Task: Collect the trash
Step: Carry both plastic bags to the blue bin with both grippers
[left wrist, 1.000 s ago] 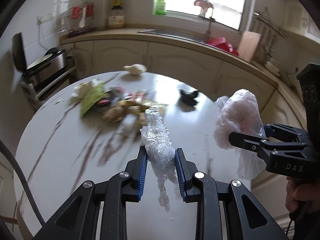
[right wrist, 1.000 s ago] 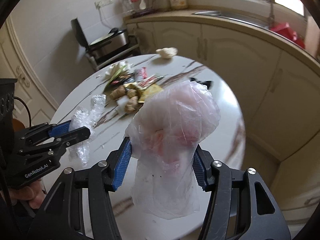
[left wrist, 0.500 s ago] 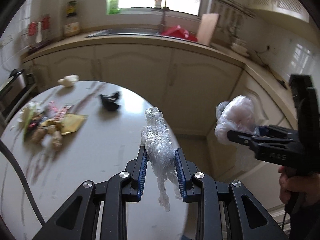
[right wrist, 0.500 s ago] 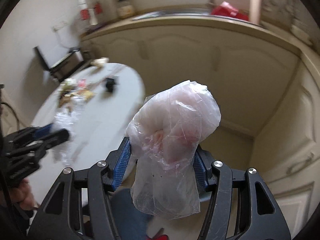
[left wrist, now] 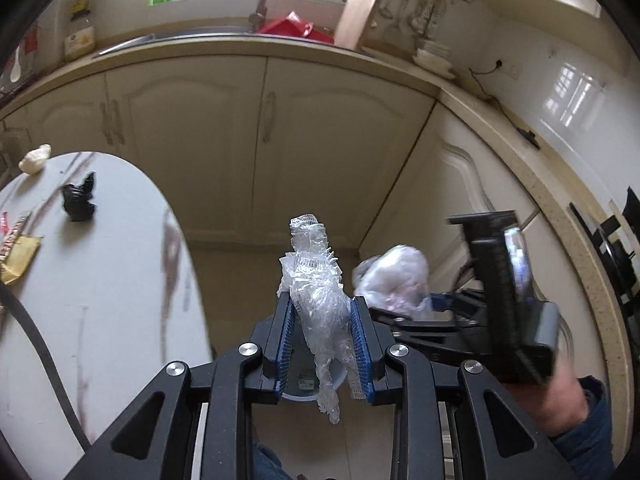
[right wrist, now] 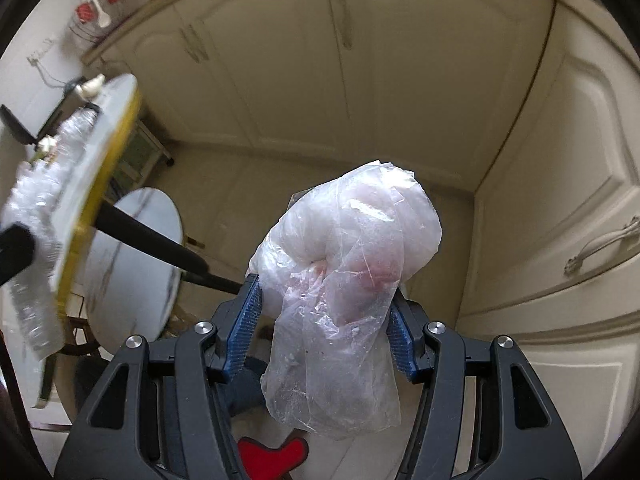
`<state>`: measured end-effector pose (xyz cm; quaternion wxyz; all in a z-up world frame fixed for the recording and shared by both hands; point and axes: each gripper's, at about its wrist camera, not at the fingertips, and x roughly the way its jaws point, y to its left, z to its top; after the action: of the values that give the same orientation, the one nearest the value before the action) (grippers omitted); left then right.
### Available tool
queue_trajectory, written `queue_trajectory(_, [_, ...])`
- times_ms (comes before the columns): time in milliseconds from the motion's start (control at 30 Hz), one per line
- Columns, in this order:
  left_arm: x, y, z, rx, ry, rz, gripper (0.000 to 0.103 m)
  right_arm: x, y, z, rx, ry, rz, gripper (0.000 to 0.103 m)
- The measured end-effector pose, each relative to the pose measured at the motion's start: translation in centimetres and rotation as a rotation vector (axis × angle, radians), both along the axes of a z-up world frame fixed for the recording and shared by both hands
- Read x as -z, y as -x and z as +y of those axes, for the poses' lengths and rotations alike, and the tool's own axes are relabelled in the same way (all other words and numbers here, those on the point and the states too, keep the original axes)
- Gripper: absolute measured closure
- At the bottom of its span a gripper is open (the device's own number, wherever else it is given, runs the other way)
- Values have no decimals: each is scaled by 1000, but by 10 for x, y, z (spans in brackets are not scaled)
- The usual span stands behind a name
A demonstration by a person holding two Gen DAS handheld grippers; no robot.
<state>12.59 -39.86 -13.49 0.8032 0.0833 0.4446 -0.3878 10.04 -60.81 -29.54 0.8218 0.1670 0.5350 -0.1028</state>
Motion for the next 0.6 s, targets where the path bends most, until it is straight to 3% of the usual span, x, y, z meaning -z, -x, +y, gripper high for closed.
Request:
queue_trajectory(300, [27, -18, -27, -6, -39, 28, 79, 54, -26, -10, 1, -46, 88, 46])
queue_trajectory(400, [35, -22, -34, -10, -53, 35, 79, 66, -29, -15, 3, -50, 94, 40])
queue_trajectory(500, [41, -22, -40, -6, -60, 39, 79, 75, -29, -24, 31, -63, 90, 27])
queue_trajectory(600, [48, -23, -51, 3, -66, 49, 79, 82, -28, -30, 40, -67, 100, 27])
